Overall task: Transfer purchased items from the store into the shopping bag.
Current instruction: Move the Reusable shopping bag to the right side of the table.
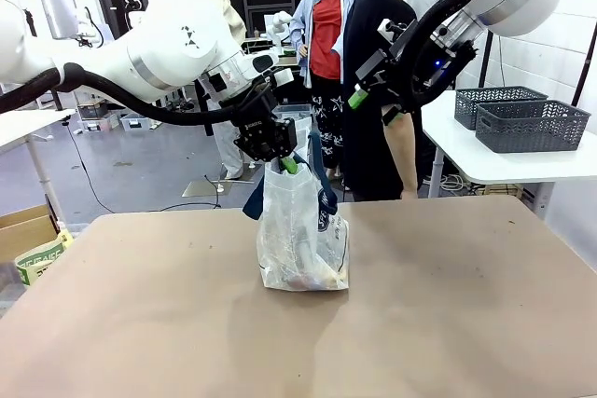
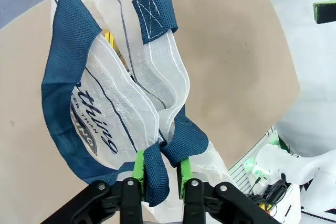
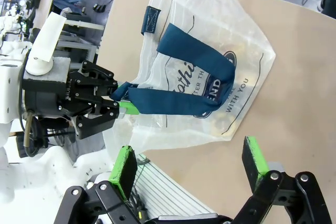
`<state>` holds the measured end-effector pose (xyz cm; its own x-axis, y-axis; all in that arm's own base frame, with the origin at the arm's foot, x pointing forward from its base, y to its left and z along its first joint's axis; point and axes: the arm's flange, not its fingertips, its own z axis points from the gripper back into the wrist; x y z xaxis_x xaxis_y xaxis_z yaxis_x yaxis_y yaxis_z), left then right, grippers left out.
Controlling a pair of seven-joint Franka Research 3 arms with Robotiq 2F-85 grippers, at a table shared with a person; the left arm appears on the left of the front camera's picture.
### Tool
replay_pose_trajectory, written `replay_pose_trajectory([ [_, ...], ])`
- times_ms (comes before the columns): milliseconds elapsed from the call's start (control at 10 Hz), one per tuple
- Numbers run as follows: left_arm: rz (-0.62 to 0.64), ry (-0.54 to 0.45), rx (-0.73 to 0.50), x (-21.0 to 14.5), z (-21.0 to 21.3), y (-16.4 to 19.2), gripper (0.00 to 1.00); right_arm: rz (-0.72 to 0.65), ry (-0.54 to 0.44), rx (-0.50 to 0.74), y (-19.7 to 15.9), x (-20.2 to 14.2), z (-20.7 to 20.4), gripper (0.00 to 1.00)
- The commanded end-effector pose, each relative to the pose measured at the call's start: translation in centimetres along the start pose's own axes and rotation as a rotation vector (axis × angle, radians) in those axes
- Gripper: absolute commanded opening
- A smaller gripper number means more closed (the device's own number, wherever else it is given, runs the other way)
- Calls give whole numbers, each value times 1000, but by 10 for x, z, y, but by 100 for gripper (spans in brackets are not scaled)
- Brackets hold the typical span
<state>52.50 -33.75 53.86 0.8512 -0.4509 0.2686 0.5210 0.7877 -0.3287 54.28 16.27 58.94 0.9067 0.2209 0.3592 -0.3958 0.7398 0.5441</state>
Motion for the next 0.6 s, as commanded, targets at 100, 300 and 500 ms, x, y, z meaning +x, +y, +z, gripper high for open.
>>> replay_pose_trajectory([
  [100,26,10,12,1,-1,-1,14,-14,-9,-4,1,0,0,100],
  [300,25,10,10,1,-1,-2,0,-14,-9,-4,1,0,0,100],
  [500,30,10,23,0,-1,-3,0,-14,-9,-4,1,0,0,100],
])
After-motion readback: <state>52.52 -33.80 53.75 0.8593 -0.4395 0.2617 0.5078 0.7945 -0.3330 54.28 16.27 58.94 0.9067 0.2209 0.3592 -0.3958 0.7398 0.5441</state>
